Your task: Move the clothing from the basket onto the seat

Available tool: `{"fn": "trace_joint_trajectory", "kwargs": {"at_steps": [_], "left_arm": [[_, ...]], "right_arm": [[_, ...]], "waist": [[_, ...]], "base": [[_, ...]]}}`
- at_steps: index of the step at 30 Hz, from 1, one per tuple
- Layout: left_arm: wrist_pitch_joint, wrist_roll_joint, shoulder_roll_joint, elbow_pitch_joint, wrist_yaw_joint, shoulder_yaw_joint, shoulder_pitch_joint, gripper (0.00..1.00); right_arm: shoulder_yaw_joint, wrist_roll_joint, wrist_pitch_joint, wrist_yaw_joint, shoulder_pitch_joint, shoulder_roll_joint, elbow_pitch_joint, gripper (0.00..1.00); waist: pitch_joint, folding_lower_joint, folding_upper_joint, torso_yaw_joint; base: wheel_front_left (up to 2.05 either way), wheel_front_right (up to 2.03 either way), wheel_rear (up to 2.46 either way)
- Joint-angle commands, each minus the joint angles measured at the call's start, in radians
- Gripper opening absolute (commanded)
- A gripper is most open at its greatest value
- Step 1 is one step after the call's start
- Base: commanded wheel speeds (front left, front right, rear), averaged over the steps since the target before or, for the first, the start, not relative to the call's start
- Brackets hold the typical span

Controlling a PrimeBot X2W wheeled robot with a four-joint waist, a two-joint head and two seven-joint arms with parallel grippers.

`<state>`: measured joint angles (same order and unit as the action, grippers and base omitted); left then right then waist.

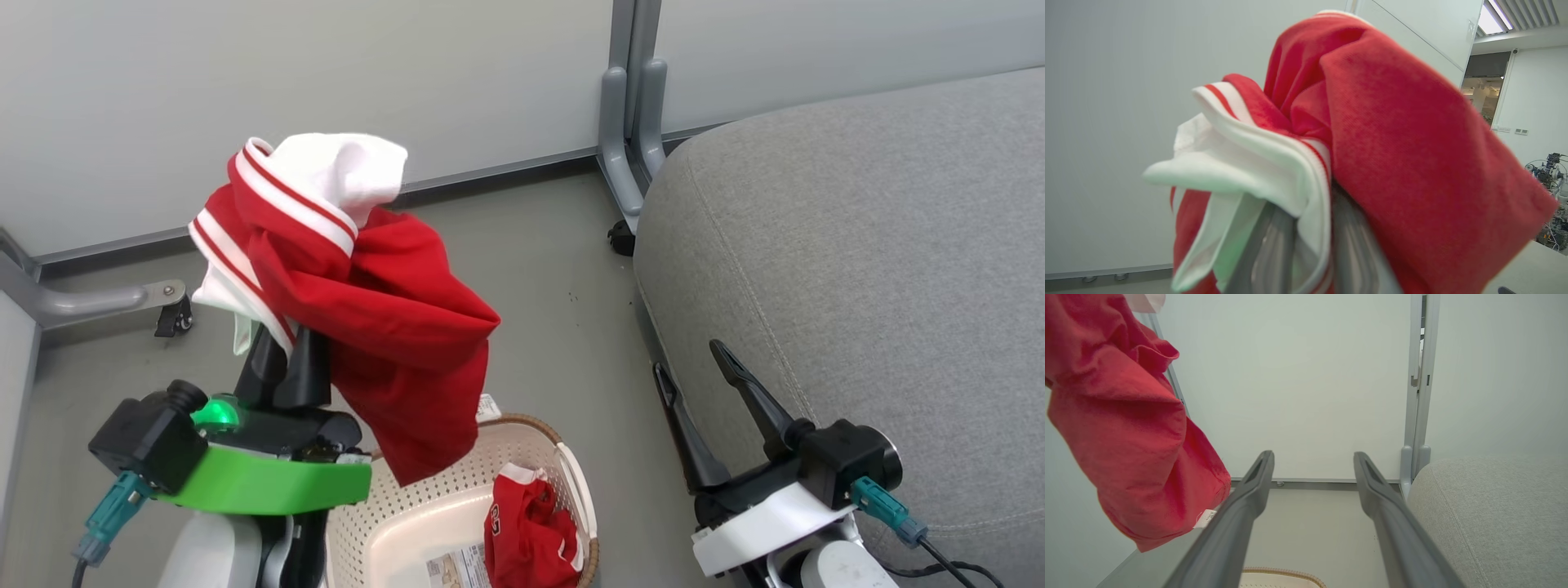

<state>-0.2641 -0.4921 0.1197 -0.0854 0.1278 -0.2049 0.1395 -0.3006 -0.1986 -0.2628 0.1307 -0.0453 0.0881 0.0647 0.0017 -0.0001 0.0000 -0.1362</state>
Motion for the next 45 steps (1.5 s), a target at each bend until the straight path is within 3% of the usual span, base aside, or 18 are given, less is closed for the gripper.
{"fn": "trace_joint_trajectory", "kwargs": {"at_steps": [1,14,28,39,45], "left_arm": [[-0.001,-0.011,0.01,-0.009,0.004,-0.013,-0.009,0.0],[-0.001,-0.098,0.029,-0.046,0.004,-0.186,0.027,0.0],[-0.001,-0.111,0.035,-0.049,0.004,-0.186,0.039,0.0],[-0.001,-0.121,0.029,-0.04,0.004,-0.193,0.046,0.0],[-0.001,-0.136,0.039,-0.051,0.004,-0.234,0.058,0.0]], "right_arm": [[-0.001,-0.001,-0.003,0.0,0.014,0.006,0.0,1.0],[-0.02,0.002,-0.003,0.0,0.016,0.013,0.007,1.0],[-0.036,-0.019,-0.003,0.0,-0.009,0.026,-0.025,1.0],[-0.277,-0.129,-0.003,0.0,-0.09,0.222,-0.154,1.0],[-0.346,-0.118,-0.003,0.0,-0.163,0.294,-0.129,1.0]], "waist": [[-0.004,0.0001,0.0,0.001],[-0.009,0.0001,0.0,-0.009],[0.007,0.0001,0.0,-0.016],[0.017,0.0001,0.0,-0.012],[0.022,0.0001,0.0,-0.003]], "base": [[0.0,0.0,0.0],[0.0,0.0,0.0],[0.0,0.0,0.0],[0.0,0.0,0.0],[0.0,0.0,0.0]]}}
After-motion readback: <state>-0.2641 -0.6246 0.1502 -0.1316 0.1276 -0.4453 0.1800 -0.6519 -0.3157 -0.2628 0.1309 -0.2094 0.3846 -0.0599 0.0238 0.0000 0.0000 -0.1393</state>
